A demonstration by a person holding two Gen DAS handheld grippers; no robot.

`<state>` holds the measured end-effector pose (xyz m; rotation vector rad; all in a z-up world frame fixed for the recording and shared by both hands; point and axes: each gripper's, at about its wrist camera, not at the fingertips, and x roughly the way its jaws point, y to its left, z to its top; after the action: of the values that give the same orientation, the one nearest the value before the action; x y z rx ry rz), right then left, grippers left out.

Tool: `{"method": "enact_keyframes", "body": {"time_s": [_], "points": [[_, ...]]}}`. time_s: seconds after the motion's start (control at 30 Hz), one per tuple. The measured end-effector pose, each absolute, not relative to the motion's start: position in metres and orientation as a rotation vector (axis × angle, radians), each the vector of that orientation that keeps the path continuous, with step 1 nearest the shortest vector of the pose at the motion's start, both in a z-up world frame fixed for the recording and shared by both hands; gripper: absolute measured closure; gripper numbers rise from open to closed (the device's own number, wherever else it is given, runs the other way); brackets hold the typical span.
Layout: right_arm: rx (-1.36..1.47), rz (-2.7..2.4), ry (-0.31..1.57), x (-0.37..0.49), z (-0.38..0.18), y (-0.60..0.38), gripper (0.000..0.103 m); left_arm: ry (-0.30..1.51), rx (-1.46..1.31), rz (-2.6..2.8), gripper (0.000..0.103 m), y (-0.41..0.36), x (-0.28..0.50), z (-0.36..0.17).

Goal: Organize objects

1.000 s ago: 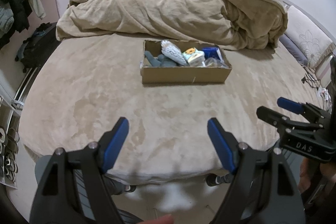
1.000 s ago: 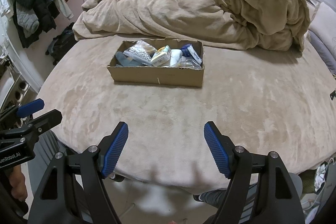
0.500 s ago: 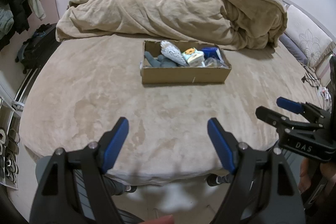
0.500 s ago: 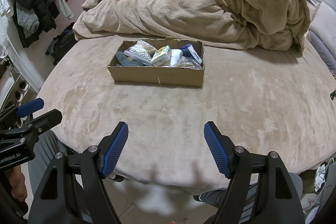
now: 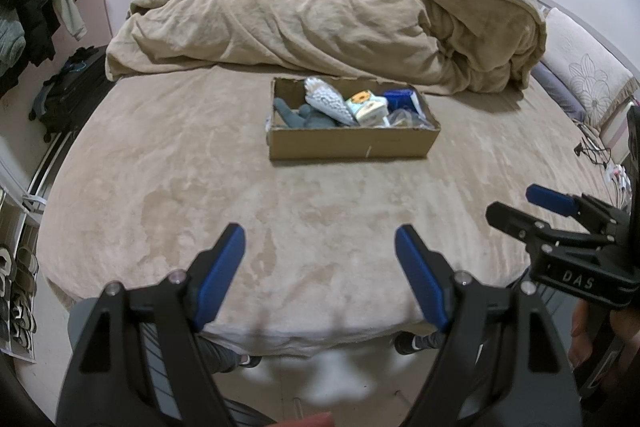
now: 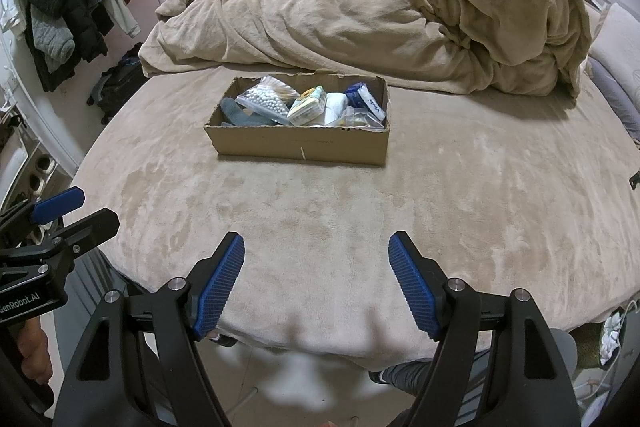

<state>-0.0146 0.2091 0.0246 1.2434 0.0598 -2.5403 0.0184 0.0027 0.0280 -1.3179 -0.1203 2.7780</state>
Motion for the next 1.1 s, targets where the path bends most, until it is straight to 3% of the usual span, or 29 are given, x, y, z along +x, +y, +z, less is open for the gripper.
{"method": "enact_keyframes", "body": {"time_s": [1.1], "points": [[1.244, -2.54, 0.059, -0.0154, 0.0254, 0.209, 0.025, -0.111, -1.321, 2.771, 0.024, 0.0037, 0.0167, 0.0272]]}}
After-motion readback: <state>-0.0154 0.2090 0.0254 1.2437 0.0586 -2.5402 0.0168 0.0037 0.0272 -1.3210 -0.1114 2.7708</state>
